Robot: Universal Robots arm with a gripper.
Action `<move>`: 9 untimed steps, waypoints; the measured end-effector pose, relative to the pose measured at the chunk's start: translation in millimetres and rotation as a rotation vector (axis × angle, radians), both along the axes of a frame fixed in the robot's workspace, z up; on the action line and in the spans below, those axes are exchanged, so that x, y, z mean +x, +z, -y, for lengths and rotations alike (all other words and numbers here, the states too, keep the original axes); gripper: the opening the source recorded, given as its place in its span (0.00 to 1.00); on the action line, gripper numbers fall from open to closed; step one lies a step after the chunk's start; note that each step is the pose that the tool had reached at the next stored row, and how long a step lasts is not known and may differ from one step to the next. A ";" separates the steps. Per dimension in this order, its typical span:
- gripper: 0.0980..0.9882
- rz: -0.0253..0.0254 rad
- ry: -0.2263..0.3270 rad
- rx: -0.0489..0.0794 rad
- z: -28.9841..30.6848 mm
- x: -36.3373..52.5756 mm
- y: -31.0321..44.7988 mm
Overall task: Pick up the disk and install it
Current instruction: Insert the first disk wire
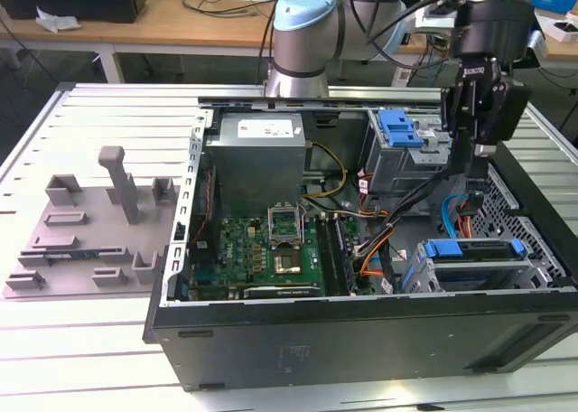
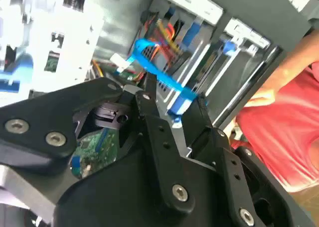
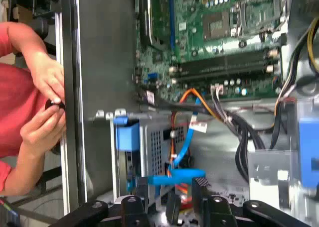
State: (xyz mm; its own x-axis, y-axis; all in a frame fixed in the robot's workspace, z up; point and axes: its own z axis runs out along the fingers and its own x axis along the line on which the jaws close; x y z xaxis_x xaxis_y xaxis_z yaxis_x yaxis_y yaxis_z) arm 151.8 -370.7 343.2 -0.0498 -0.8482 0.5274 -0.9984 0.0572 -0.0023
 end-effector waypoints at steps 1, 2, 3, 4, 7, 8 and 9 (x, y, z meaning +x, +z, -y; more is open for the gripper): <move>0.42 0.0008 0.000 -0.007 0.0 3.0 -0.9; 0.42 0.0029 0.000 -0.014 0.0 4.8 -1.5; 0.42 0.0044 0.000 -0.017 0.0 5.7 -1.8; 0.42 0.0064 0.000 -0.020 0.1 6.9 -2.1; 0.42 0.0140 0.000 -0.025 -0.1 10.6 -3.7; 0.42 0.0165 0.000 -0.027 -0.2 11.6 -4.1; 0.42 0.0203 0.000 -0.029 -0.1 12.1 -4.8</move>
State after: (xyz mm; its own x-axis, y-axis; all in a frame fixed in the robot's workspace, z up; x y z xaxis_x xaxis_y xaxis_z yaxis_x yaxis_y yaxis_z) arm 164.0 -370.5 338.4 -0.0611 -0.8328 0.5502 -0.9981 0.0572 -0.0242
